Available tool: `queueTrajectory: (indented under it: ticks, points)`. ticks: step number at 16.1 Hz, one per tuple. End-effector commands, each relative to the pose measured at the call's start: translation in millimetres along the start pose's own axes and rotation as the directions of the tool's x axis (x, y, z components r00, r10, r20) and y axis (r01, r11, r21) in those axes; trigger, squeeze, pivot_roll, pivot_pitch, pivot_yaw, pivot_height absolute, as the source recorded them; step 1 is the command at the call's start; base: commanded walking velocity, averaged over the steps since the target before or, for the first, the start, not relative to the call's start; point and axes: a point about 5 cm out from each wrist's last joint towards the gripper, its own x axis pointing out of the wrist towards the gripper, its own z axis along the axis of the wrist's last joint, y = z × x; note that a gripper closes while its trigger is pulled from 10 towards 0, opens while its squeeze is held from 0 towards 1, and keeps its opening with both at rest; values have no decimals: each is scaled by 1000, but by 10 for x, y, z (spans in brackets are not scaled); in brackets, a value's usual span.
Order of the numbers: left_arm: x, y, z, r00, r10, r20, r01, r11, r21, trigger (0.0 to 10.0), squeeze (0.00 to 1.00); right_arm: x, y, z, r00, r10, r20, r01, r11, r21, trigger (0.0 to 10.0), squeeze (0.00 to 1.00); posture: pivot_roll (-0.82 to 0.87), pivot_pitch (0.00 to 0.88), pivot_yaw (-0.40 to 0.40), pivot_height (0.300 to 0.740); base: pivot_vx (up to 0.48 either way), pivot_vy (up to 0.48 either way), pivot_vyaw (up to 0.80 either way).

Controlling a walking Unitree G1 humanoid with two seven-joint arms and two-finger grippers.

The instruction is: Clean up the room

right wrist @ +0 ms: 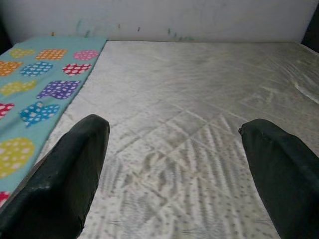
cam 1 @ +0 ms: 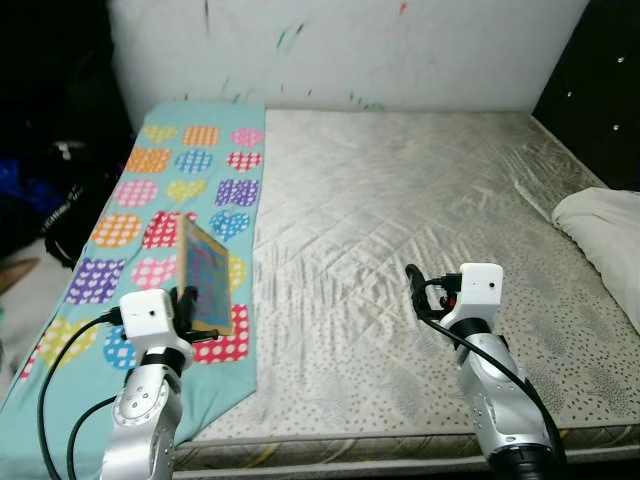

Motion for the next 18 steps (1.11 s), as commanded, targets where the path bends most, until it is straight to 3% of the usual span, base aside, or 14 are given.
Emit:
queueTrajectory:
  ticks: [1, 18]
  points:
    - [28, -90, 83, 999, -35, 39, 35, 999, 3, 10000, 0, 16, -44, 24, 1000, -13, 7, 14, 1000, -8, 10000, 0, -93, 0, -16, 740, 0, -326, 0]
    - [36, -127, 62, 999, -36, 34, 37, 999, -18, 10000, 0, 37, -49, 22, 1000, -11, 9, 11, 1000, -10, 10000, 0, -96, 0, -17, 740, 0, -299, 0]
